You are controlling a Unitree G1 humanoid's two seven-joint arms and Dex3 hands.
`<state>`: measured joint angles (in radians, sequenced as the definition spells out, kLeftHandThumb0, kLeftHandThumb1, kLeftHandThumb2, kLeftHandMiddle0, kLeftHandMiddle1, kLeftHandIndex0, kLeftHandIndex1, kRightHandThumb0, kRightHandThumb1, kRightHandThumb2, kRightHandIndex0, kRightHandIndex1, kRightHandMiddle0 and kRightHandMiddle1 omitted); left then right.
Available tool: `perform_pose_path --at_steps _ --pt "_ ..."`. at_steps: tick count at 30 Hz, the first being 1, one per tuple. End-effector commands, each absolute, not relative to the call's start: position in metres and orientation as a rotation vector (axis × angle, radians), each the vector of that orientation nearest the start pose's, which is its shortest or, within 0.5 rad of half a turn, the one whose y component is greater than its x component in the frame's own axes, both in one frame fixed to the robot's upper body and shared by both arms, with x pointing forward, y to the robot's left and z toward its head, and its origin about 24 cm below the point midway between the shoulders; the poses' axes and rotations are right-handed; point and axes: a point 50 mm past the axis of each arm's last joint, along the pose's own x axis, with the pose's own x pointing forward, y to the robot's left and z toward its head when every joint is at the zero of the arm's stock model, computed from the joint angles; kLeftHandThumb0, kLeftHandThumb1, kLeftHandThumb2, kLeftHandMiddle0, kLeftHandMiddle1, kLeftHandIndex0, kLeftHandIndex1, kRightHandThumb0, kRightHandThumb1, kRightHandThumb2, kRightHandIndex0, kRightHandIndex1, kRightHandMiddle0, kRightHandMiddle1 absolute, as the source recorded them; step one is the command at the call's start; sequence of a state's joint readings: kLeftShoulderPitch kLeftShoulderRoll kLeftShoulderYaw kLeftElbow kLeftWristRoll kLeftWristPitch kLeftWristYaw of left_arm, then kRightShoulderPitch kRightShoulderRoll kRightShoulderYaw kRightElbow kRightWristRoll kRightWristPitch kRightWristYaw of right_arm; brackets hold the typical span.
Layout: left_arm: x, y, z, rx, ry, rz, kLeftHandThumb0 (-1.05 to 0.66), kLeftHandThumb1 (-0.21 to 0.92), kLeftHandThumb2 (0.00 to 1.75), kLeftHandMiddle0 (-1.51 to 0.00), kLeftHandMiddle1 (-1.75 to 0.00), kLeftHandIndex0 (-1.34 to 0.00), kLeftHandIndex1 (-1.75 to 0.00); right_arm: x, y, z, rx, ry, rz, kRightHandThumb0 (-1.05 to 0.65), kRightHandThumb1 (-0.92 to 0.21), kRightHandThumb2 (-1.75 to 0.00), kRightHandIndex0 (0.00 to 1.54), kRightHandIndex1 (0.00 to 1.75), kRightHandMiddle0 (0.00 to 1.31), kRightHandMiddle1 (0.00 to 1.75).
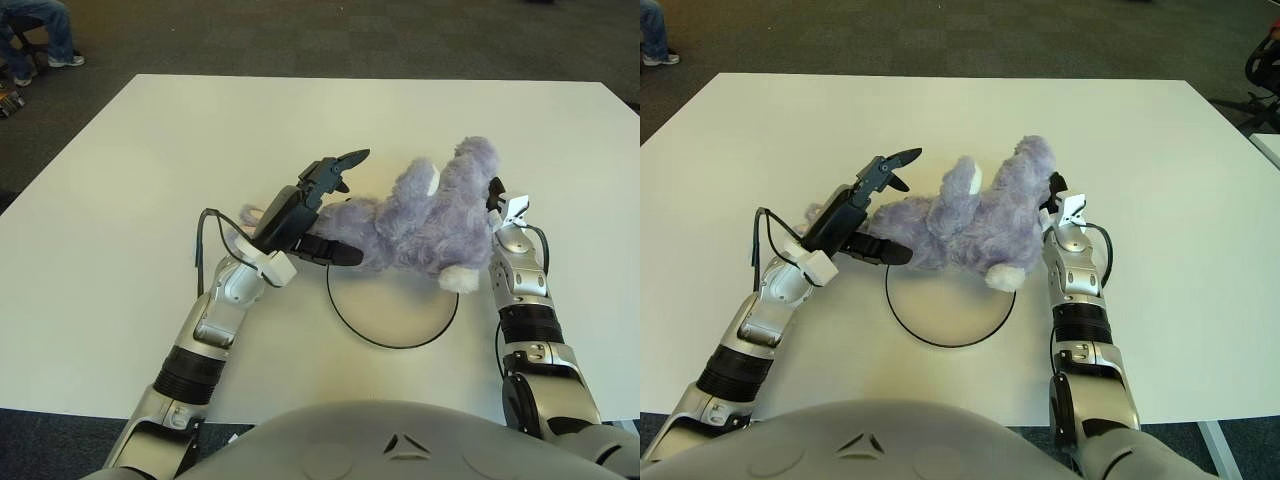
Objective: Put the doll into the plate.
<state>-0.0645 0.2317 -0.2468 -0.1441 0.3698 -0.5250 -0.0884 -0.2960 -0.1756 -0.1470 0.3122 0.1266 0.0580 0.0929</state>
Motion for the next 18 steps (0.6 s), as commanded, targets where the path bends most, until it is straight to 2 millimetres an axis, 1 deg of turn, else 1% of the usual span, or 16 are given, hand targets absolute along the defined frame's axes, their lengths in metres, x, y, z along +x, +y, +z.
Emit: perform_pose_path --at_steps 1,7,9,10,11,13,14,16,18 --pt "0.2309 0.0985 0.1167 0.586 -0.717 -0.485 -0.98 0.92 0.40 -0.20 -1.44 0.00 -0.07 0.3056 -0.2045 0.0440 -0.010 0.112 -0.031 -0.01 0.03 -1.72 0.86 1.75 0.65 1.75" --pt "0.2311 0.0992 0.1165 0.618 -0.722 -0.495 -1.01 0.92 0.47 -0.21 -1.38 0.00 -0.01 0.3056 -0.2044 0.0441 -0.009 0.111 -0.031 -0.01 0.03 -1.71 0.86 1.75 0.65 1.75" --pt "0.2312 0.0994 0.1165 0.627 -0.727 -0.496 -1.02 0.92 0.50 -0.21 -1.32 0.00 0.00 0.3056 -0.2043 0.0441 -0.010 0.110 -0.030 -0.01 0.03 -1.71 0.86 1.75 0.65 1.75" --pt "0.2312 0.0994 0.1165 0.631 -0.728 -0.496 -1.02 0.92 0.51 -0.20 -1.23 0.00 0.00 0.3056 -0.2043 0.0441 -0.011 0.110 -0.030 -0.01 0.03 -1.71 0.86 1.75 0.65 1.75" --pt "0.2313 0.0992 0.1165 0.635 -0.729 -0.498 -1.03 0.92 0.54 -0.21 -1.01 0.00 0.00 0.3055 -0.2047 0.0441 -0.011 0.110 -0.030 -0.01 0.02 -1.71 0.86 1.75 0.65 1.75" --pt "0.2314 0.0990 0.1165 0.638 -0.731 -0.500 -1.03 0.92 0.57 -0.22 -0.85 0.00 0.00 0.3055 -0.2051 0.0441 -0.011 0.110 -0.029 -0.01 0.02 -1.71 0.86 1.75 0.65 1.75" --pt "0.2315 0.0989 0.1164 0.639 -0.731 -0.503 -1.03 0.92 0.57 -0.22 -0.82 0.00 0.00 0.3055 -0.2052 0.0441 -0.012 0.110 -0.030 -0.01 0.02 -1.71 0.86 1.75 0.65 1.75" --pt "0.2315 0.0993 0.1161 0.640 -0.727 -0.509 -1.02 0.92 0.59 -0.24 -0.68 0.00 0.00 0.3055 -0.2052 0.0441 -0.013 0.110 -0.030 -0.01 0.03 -1.71 0.86 1.75 0.65 1.75" --pt "0.2315 0.0997 0.1157 0.639 -0.719 -0.516 -1.01 0.92 0.60 -0.25 -0.60 0.00 0.00 0.3055 -0.2052 0.0441 -0.014 0.110 -0.031 -0.01 0.02 -1.71 0.86 1.75 0.65 1.75"
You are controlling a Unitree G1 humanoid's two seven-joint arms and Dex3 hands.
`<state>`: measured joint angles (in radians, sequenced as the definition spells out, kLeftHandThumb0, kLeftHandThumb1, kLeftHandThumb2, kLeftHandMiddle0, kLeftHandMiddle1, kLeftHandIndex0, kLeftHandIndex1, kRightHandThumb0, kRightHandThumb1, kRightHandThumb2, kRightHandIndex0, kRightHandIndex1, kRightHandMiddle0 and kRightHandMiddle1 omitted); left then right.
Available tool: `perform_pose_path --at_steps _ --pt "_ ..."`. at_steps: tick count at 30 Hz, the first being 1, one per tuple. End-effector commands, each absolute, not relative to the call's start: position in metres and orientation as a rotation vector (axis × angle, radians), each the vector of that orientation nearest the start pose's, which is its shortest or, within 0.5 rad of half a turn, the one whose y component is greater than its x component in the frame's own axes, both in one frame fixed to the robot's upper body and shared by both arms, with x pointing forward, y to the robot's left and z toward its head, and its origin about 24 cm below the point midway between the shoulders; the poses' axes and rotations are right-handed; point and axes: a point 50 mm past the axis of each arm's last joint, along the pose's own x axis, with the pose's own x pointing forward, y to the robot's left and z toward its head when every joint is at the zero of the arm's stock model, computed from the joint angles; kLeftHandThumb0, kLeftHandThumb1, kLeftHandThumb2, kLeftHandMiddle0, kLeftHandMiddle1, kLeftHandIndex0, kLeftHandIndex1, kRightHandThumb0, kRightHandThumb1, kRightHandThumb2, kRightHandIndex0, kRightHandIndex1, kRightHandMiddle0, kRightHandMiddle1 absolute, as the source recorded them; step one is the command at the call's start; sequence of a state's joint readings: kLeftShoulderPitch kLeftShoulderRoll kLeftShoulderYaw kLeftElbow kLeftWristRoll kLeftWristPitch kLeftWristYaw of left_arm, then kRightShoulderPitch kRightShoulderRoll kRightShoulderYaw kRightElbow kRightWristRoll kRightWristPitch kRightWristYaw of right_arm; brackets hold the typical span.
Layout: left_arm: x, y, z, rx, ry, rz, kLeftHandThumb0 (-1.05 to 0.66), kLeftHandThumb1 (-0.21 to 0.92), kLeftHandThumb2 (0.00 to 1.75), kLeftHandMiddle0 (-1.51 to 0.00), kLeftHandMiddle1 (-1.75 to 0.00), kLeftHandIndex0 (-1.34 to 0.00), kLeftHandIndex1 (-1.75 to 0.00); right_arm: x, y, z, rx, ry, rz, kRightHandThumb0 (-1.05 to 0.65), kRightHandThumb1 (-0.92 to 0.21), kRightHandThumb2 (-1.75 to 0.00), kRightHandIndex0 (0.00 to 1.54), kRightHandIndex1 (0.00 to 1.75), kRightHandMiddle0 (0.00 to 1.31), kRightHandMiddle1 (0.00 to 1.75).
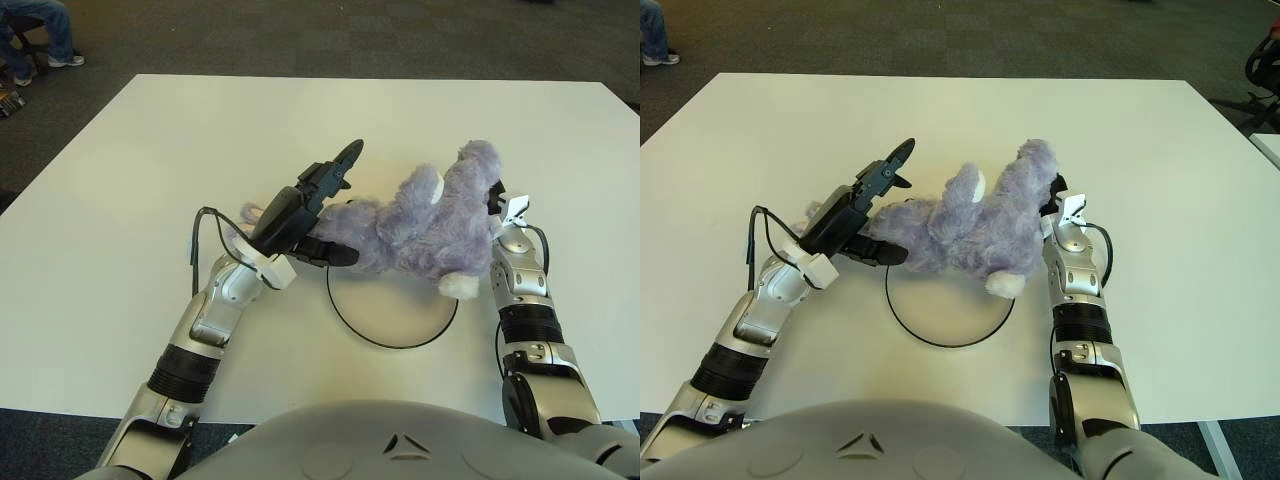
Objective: Put the doll into the plate.
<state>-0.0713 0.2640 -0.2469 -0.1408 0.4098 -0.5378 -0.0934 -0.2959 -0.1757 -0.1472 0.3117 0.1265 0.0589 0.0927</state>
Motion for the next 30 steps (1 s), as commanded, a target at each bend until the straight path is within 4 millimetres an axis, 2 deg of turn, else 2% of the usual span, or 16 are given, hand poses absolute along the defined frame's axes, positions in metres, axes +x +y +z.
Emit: perform_pose_path --at_steps 1,7,15,25,28,30 --pt "0.232 0.100 0.116 0.638 -0.714 -0.519 -1.01 0.92 0.61 -0.25 -0.56 0.00 0.00 0.305 -0.205 0.044 -0.014 0.111 -0.031 -0.01 0.02 -1.70 0.85 1.75 0.64 1.75" --pt "0.231 0.100 0.115 0.597 -0.695 -0.545 -0.97 0.92 0.62 -0.28 -0.34 0.00 0.00 0.306 -0.205 0.044 -0.010 0.113 -0.032 -0.01 0.01 -1.69 0.85 1.74 0.63 1.75" --pt "0.231 0.103 0.116 0.565 -0.678 -0.543 -0.98 0.92 0.67 -0.28 -0.18 0.00 0.00 0.306 -0.206 0.044 -0.010 0.114 -0.029 -0.01 0.01 -1.69 0.84 1.75 0.63 1.75" --pt "0.237 0.115 0.126 0.590 -0.714 -0.364 -1.04 0.92 1.01 -0.31 -0.15 0.00 0.00 0.306 -0.207 0.043 -0.007 0.113 -0.029 -0.01 0.00 -1.69 0.84 1.75 0.63 1.75" --pt "0.239 0.123 0.125 0.465 -0.652 -0.300 -1.05 0.92 1.08 -0.31 -0.13 -0.03 -0.02 0.306 -0.207 0.043 -0.008 0.112 -0.031 -0.01 0.01 -1.69 0.84 1.75 0.63 1.75" --pt "0.239 0.125 0.125 0.406 -0.626 -0.275 -1.05 0.92 1.11 -0.30 -0.09 -0.01 -0.10 0.307 -0.207 0.043 -0.009 0.112 -0.032 -0.01 0.01 -1.69 0.84 1.75 0.63 1.75"
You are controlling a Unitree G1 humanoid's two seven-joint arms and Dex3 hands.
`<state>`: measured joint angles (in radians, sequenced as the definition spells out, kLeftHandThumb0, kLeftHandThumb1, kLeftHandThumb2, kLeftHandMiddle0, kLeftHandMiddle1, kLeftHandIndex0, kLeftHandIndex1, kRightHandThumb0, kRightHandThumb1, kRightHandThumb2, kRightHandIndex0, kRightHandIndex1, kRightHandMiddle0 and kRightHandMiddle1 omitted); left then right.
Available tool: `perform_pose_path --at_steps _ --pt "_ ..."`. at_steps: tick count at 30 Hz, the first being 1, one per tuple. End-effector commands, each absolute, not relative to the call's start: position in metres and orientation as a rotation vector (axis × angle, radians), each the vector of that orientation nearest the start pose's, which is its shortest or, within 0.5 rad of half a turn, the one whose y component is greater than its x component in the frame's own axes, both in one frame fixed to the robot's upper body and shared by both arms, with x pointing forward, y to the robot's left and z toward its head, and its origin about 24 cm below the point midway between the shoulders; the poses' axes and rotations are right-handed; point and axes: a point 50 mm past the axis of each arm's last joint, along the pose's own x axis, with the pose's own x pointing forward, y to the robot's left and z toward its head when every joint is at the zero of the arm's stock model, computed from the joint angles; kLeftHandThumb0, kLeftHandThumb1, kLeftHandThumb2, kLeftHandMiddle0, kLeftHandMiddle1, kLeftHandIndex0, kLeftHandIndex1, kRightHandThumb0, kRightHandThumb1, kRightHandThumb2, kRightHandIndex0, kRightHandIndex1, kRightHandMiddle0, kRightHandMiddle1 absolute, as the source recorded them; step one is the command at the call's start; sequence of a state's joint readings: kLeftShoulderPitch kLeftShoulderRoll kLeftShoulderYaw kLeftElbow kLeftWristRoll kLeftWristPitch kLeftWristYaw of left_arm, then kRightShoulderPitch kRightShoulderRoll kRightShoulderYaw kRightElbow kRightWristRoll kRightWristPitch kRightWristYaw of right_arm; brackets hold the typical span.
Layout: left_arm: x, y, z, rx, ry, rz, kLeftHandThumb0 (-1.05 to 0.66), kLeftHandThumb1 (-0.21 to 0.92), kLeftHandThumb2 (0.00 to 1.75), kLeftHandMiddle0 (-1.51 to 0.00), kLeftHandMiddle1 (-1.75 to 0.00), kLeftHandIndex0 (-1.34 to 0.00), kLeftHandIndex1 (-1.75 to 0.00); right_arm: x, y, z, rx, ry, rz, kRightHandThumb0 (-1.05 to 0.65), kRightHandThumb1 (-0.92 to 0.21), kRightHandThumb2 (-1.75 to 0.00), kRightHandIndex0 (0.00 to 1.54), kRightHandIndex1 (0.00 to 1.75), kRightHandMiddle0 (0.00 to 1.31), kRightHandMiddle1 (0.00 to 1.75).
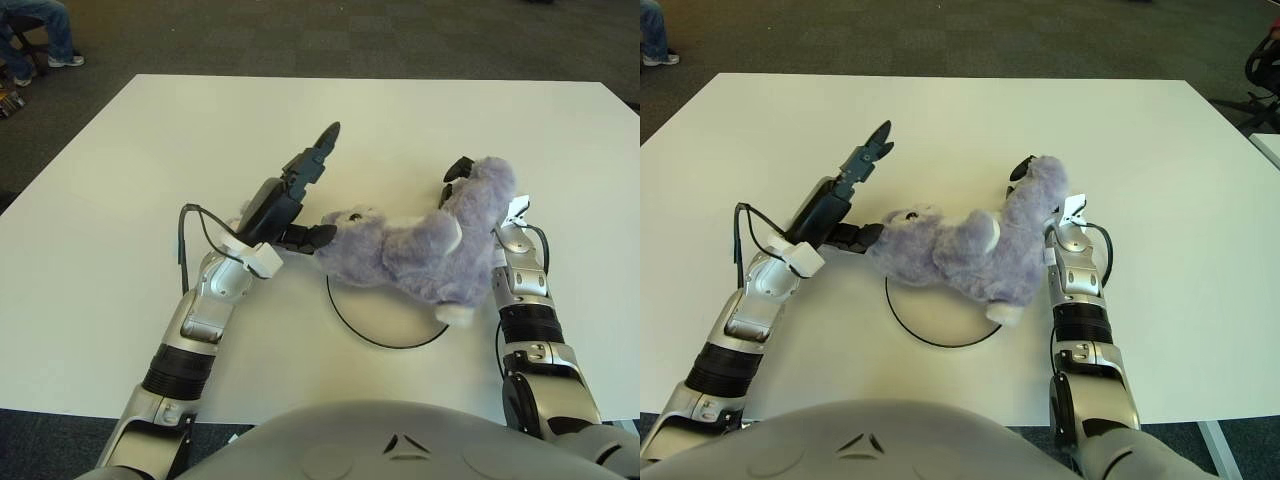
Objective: Put the doll into the plate.
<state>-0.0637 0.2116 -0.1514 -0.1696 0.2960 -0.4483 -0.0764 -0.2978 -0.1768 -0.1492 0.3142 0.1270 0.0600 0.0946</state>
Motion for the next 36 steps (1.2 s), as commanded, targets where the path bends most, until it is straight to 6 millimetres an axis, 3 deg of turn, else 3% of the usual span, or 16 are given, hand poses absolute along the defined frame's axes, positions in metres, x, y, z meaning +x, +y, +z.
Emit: perform_pose_path --at_steps 1,7,15,18,28,33,36 --pt "0.239 0.125 0.125 0.385 -0.619 -0.264 -1.05 0.92 1.13 -0.28 -0.07 -0.01 -0.14 0.307 -0.207 0.043 -0.009 0.112 -0.032 -0.01 0.01 -1.69 0.84 1.75 0.63 1.75" --pt "0.241 0.132 0.128 0.311 -0.625 -0.136 -1.05 0.92 1.21 -0.24 -0.02 0.00 -0.22 0.307 -0.208 0.043 -0.006 0.112 -0.033 -0.01 0.02 -1.70 0.85 1.75 0.64 1.75" --pt "0.247 0.144 0.131 0.195 -0.633 -0.115 -1.05 0.92 1.20 -0.23 -0.01 0.00 -0.20 0.307 -0.209 0.042 -0.006 0.112 -0.037 -0.01 0.02 -1.71 0.85 1.75 0.64 1.75" --pt "0.254 0.161 0.137 0.238 -0.665 -0.043 -1.05 0.92 1.19 -0.24 -0.01 0.00 -0.23 0.307 -0.209 0.042 -0.003 0.111 -0.038 -0.01 0.02 -1.70 0.85 1.75 0.64 1.75" --pt "0.264 0.191 0.138 0.303 -0.603 0.112 -1.05 0.92 1.20 -0.27 -0.02 0.00 -0.25 0.307 -0.210 0.042 -0.003 0.106 -0.042 -0.01 0.01 -1.70 0.85 1.75 0.64 1.75" --pt "0.263 0.202 0.135 0.281 -0.567 0.178 -1.03 0.92 1.19 -0.31 -0.04 0.00 -0.37 0.307 -0.211 0.042 0.001 0.105 -0.044 -0.01 0.01 -1.69 0.85 1.75 0.63 1.75" --pt "0.263 0.210 0.132 0.263 -0.562 0.193 -1.01 0.92 1.18 -0.38 -0.07 0.00 -0.54 0.307 -0.211 0.042 0.001 0.104 -0.045 -0.01 0.01 -1.69 0.85 1.75 0.63 1.75"
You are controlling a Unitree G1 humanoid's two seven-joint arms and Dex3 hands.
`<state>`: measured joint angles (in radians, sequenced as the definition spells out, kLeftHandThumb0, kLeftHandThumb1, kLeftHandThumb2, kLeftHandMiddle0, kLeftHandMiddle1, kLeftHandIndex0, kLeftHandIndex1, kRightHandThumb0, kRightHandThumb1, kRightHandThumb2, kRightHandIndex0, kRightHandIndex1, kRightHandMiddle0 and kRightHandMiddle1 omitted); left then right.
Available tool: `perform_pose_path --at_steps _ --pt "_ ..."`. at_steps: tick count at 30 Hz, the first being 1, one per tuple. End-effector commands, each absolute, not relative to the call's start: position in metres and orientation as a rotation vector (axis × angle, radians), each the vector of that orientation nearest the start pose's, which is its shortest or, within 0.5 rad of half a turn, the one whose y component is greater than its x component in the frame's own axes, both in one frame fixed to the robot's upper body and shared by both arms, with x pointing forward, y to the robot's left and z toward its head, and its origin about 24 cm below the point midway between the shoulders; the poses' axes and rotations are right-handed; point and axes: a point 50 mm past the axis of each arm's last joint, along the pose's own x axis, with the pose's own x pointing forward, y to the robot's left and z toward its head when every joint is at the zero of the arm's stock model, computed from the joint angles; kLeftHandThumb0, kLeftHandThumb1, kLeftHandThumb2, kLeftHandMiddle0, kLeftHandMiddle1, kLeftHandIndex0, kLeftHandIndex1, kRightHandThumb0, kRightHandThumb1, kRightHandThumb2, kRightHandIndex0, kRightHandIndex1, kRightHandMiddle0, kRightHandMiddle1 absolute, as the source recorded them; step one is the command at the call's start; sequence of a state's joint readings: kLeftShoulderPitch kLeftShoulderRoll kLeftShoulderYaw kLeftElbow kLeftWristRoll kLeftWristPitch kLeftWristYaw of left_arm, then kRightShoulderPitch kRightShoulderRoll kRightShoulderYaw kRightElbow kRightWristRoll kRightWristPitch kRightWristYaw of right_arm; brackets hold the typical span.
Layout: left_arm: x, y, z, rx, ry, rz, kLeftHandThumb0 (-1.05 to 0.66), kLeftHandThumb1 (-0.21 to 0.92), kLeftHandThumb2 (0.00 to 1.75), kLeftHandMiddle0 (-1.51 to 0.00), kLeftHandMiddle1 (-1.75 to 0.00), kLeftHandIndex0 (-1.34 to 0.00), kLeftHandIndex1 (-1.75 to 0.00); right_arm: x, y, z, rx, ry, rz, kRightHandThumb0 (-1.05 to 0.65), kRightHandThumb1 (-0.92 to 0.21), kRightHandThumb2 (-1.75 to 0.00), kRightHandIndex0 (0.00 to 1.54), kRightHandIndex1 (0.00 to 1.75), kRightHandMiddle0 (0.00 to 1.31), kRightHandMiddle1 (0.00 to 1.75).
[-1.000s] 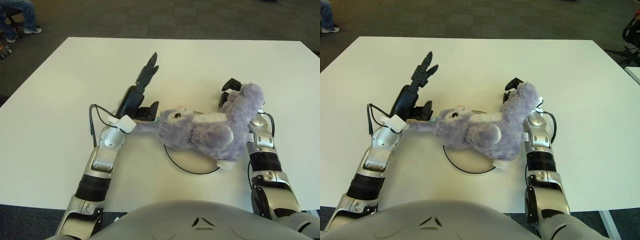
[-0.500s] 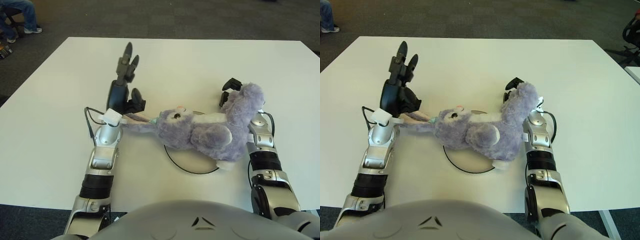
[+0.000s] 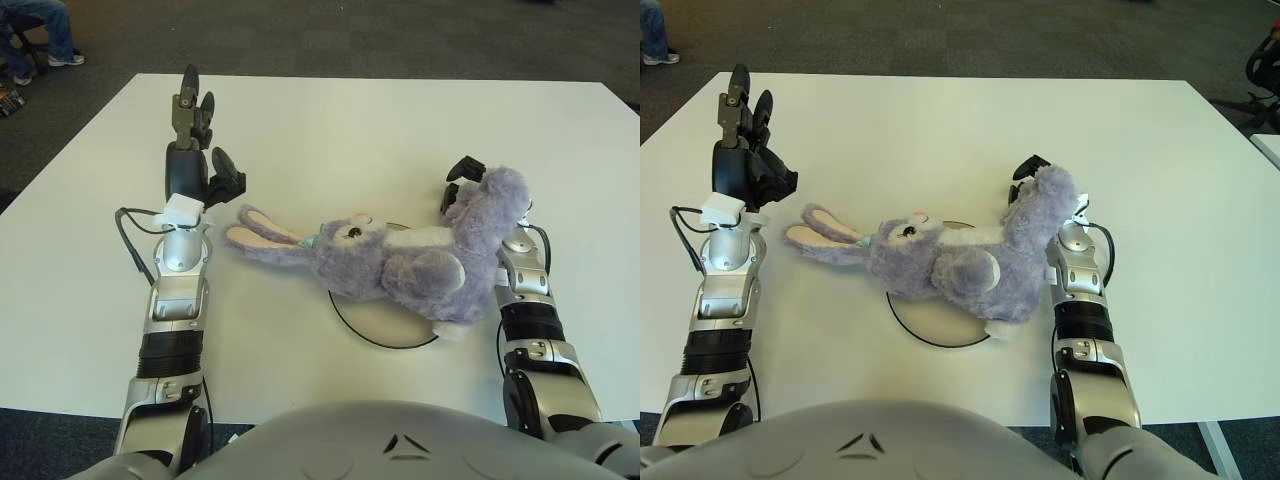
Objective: Put the doll into the plate.
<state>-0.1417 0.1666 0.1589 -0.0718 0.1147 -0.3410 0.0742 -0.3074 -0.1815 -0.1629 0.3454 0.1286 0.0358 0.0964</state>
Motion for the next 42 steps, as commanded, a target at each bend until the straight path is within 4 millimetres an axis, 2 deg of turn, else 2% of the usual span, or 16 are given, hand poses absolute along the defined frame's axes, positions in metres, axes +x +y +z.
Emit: perform_pose_path --at_steps 1,3,5,6,7,8,9,11,12,15,21,31,36,42 --pt "0.264 0.213 0.132 0.250 -0.563 0.194 -1.00 0.92 1.17 -0.40 -0.09 0.00 -0.58 0.306 -0.212 0.042 0.000 0.104 -0.046 -0.01 0.01 -1.69 0.85 1.75 0.63 1.75" --pt "0.266 0.218 0.133 0.227 -0.566 0.197 -0.95 0.92 1.13 -0.50 -0.16 -0.01 -0.97 0.306 -0.212 0.042 -0.001 0.105 -0.047 -0.01 0.01 -1.69 0.85 1.75 0.63 1.75" --pt "0.268 0.220 0.133 0.210 -0.566 0.202 -0.91 0.92 1.10 -0.52 -0.31 -0.08 -1.16 0.306 -0.212 0.042 -0.002 0.105 -0.047 -0.01 0.01 -1.70 0.85 1.75 0.64 1.75" --pt "0.268 0.221 0.133 0.203 -0.566 0.204 -0.89 0.92 1.08 -0.54 -0.47 -0.12 -1.22 0.306 -0.212 0.042 -0.002 0.106 -0.048 -0.01 0.01 -1.70 0.85 1.75 0.64 1.75" --pt "0.269 0.222 0.134 0.199 -0.567 0.206 -0.86 0.92 1.06 -0.54 -0.75 -0.17 -1.31 0.306 -0.212 0.042 -0.002 0.106 -0.048 -0.01 0.02 -1.70 0.85 1.75 0.64 1.75" --pt "0.269 0.223 0.134 0.194 -0.568 0.212 -0.84 0.92 1.05 -0.54 -0.93 -0.20 -1.36 0.306 -0.212 0.042 -0.002 0.106 -0.048 -0.01 0.02 -1.71 0.86 1.75 0.64 1.75" --pt "0.270 0.223 0.135 0.191 -0.569 0.216 -0.79 0.92 1.01 -0.66 -1.12 -0.24 -1.44 0.306 -0.212 0.042 -0.002 0.106 -0.048 -0.01 0.02 -1.71 0.86 1.75 0.64 1.75" --pt "0.271 0.224 0.138 0.185 -0.578 0.234 -0.68 0.92 0.93 -0.77 -1.35 -0.30 -1.56 0.306 -0.212 0.042 0.000 0.106 -0.049 -0.01 0.02 -1.70 0.85 1.75 0.64 1.75" --pt "0.271 0.223 0.139 0.183 -0.581 0.239 -0.57 0.87 0.85 -0.82 -1.43 -0.29 -1.63 0.306 -0.213 0.042 0.000 0.106 -0.050 -0.01 0.01 -1.70 0.85 1.75 0.64 1.75" --pt "0.271 0.220 0.145 0.168 -0.596 0.251 -0.44 0.77 0.82 -0.89 -1.57 -0.31 -1.71 0.305 -0.213 0.042 0.000 0.106 -0.050 -0.01 0.01 -1.69 0.85 1.74 0.63 1.75" --pt "0.272 0.220 0.141 0.093 -0.566 0.247 -0.40 0.64 0.91 -0.96 -1.72 -0.37 -1.74 0.305 -0.213 0.042 0.002 0.108 -0.050 -0.01 0.00 -1.68 0.84 1.74 0.63 1.75" --pt "0.289 0.222 0.124 -0.060 -0.457 0.126 -0.43 0.47 1.12 -1.09 -1.75 -0.49 -1.75 0.304 -0.213 0.042 0.005 0.110 -0.053 -0.01 0.00 -1.68 0.84 1.74 0.62 1.75" --pt "0.294 0.222 0.118 -0.083 -0.404 0.058 -0.45 0.41 1.20 -1.10 -1.75 -0.54 -1.75 0.304 -0.213 0.042 0.003 0.110 -0.054 -0.01 0.00 -1.68 0.84 1.74 0.62 1.75" --pt "0.297 0.223 0.112 -0.074 -0.325 0.001 -0.51 0.25 1.40 -1.06 -1.75 -0.66 -1.75 0.304 -0.213 0.042 -0.003 0.110 -0.052 -0.01 0.00 -1.68 0.84 1.74 0.63 1.75"
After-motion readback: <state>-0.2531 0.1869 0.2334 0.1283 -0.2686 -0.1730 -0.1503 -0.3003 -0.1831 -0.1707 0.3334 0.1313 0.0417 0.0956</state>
